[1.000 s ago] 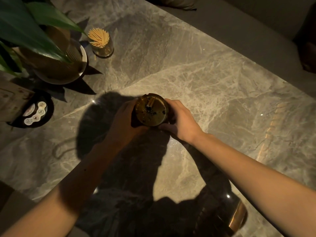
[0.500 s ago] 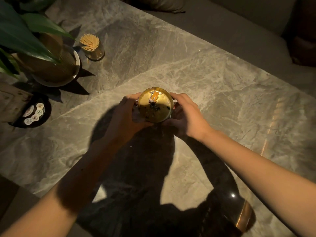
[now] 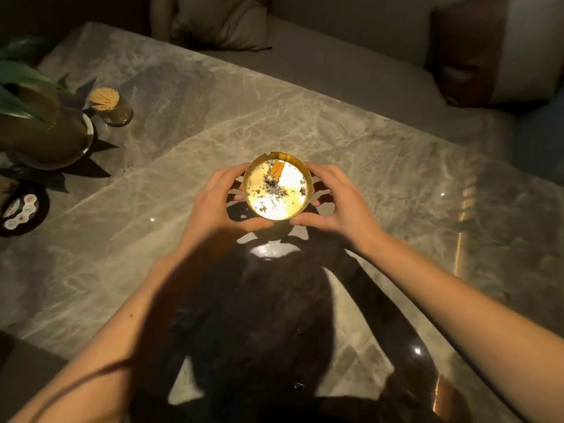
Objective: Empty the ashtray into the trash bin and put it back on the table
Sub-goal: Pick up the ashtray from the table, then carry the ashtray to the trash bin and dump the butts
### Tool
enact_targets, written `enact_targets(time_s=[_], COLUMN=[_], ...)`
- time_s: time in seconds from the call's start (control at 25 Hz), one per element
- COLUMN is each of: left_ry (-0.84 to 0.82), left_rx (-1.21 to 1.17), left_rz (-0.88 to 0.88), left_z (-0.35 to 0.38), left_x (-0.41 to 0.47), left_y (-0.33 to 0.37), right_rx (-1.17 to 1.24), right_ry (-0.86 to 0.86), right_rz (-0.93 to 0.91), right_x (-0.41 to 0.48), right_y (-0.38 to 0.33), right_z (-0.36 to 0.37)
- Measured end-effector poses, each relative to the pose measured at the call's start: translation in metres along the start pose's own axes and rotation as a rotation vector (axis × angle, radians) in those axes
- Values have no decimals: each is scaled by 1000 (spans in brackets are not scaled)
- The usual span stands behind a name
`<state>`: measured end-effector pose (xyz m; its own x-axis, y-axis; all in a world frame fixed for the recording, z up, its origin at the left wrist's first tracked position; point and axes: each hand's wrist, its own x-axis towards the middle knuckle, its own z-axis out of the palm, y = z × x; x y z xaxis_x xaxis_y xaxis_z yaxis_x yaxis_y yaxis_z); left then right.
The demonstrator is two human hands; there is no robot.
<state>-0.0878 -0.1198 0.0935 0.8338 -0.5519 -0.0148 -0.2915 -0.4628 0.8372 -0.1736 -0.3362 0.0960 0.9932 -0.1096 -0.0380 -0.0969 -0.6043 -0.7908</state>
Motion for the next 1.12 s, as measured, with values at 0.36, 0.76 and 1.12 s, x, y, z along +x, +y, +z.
enact_targets(time_s=[0.36,0.76,1.12], left_ry=[-89,-171,-248], left_rx=[-22,-86,-85], left_rz=[166,255,320], left_z=[118,254,278], left_x=[-46,-96,-90], left_y=[117,231,253], right_rx=[53,88,157], right_ry=[141,240,294], right_rz=[8,67,157], right_x=[-144,-290,-319], right_y=[51,112,121], right_z=[-108,-217,-233])
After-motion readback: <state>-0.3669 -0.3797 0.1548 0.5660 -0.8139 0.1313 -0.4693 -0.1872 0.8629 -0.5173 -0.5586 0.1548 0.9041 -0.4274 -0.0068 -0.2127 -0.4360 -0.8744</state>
